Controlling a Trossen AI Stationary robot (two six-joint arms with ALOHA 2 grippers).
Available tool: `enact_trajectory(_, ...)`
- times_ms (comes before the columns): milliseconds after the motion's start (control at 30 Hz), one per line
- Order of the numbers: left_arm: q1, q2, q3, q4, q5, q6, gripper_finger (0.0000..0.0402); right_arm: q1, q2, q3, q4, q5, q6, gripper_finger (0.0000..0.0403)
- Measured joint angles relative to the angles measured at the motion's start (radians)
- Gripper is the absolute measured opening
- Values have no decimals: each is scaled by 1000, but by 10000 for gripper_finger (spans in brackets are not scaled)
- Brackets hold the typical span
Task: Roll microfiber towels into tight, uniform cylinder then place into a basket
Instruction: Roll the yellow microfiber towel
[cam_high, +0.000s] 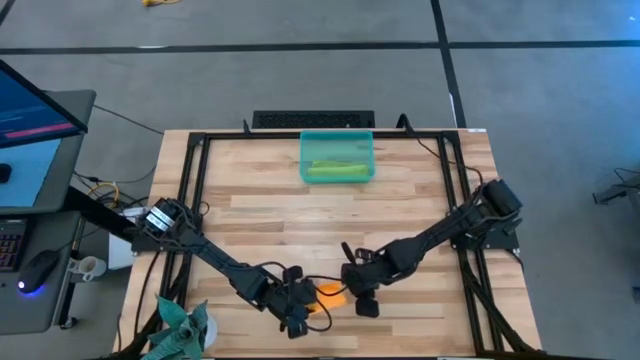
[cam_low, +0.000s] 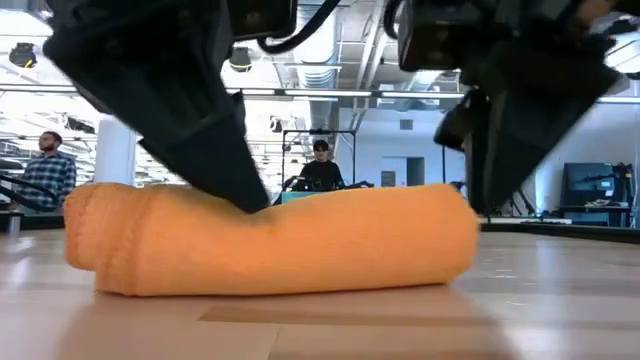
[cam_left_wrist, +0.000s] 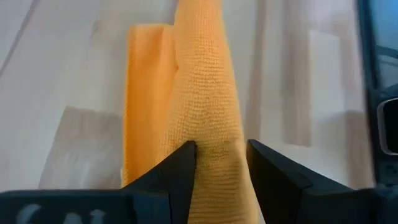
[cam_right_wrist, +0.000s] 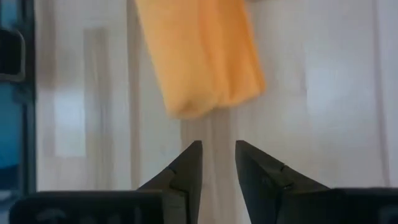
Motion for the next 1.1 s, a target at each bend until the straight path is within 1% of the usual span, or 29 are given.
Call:
enact_trajectory(67, 0, 0, 0, 26, 0, 31, 138, -12, -14, 0, 9, 14, 29, 118)
enact_trajectory(100, 0, 0, -1, 32, 1, 34, 138, -21, -1, 2, 31, 21, 39, 118)
enact_trajectory(267, -4, 4, -7, -16, 10, 28, 138, -53, 101, 4, 34, 25, 105, 118)
enact_trajectory(433, -4, 3, -6, -39, 10, 41, 138, -74, 119, 8, 33, 17, 146, 118)
enact_trajectory(533, -4, 2, -6, -39, 12, 54, 138, -99, 111, 6, 28, 10, 210, 118)
enact_trajectory(633, -5, 2, -5, -40, 17, 112, 138, -143, 109, 6, 17, 4, 268, 118)
enact_trajectory(767, -7, 2, -5, -41, 14, 142, 138, -202, 111, 6, 6, -14, 282, 118)
enact_trajectory(900, -8, 1, -5, -47, 8, 140, 138, -235, 111, 7, -10, -24, 295, 118)
enact_trajectory(1033, -8, 0, -3, -66, 7, 102, 138, -233, 65, -1, -116, 21, 278, 118)
enact_trajectory(1100, -8, -1, -3, -77, 7, 86, 138, -228, 15, -2, -165, 50, 288, 118)
